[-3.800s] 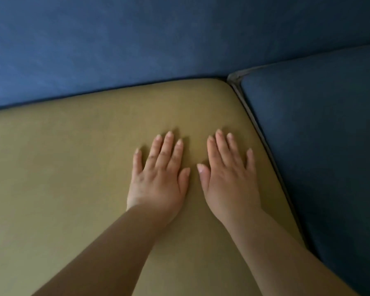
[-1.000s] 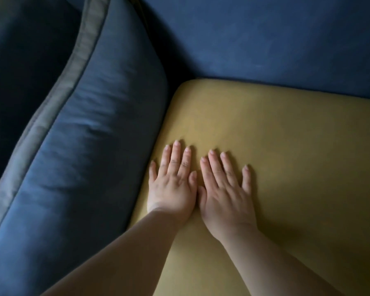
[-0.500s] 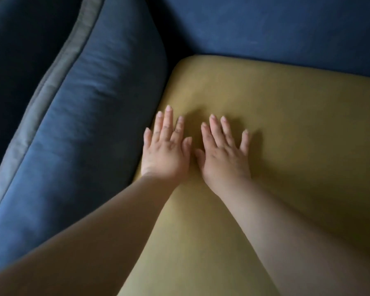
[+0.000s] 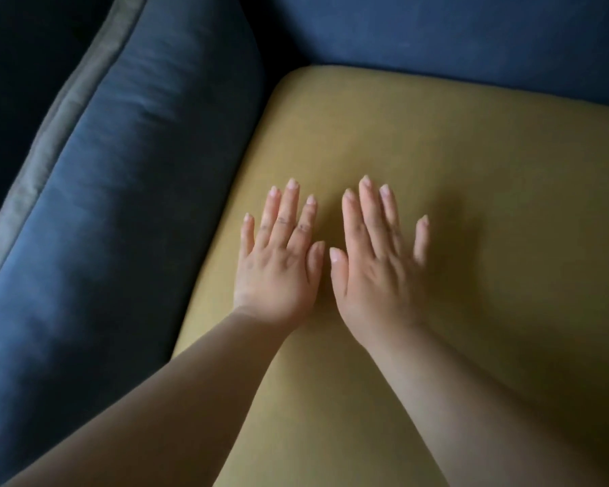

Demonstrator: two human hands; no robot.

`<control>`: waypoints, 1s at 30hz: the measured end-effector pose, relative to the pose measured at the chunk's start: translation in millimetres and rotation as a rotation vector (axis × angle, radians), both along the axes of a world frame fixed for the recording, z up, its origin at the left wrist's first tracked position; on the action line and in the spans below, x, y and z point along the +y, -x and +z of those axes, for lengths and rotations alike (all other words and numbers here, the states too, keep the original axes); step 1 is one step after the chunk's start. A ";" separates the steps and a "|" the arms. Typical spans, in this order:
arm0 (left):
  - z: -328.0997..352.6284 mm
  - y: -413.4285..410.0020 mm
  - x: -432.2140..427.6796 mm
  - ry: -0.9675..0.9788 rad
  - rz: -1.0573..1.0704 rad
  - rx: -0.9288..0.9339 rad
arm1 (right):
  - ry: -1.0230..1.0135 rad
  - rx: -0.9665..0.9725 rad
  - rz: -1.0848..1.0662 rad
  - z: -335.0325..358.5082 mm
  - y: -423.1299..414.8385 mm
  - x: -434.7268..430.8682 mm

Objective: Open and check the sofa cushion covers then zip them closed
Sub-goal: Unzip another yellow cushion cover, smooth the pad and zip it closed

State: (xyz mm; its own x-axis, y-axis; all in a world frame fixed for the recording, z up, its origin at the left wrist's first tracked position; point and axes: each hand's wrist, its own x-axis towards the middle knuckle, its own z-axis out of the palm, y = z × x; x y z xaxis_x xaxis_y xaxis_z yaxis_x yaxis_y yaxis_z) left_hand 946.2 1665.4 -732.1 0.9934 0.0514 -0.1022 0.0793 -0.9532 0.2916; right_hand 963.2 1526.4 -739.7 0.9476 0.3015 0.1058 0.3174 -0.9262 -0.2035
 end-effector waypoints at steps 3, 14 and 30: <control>-12.6 0.9 -15.0 -0.063 -0.013 0.162 | 0.106 0.139 0.026 -17.7 10.7 -18.5; -15.0 -11.3 -78.1 -0.101 -0.098 0.134 | 0.089 0.106 -0.073 -17.8 11.7 -95.5; -2.8 -5.1 -188.7 -0.076 -0.247 0.019 | 0.017 0.008 -0.237 2.5 16.5 -187.7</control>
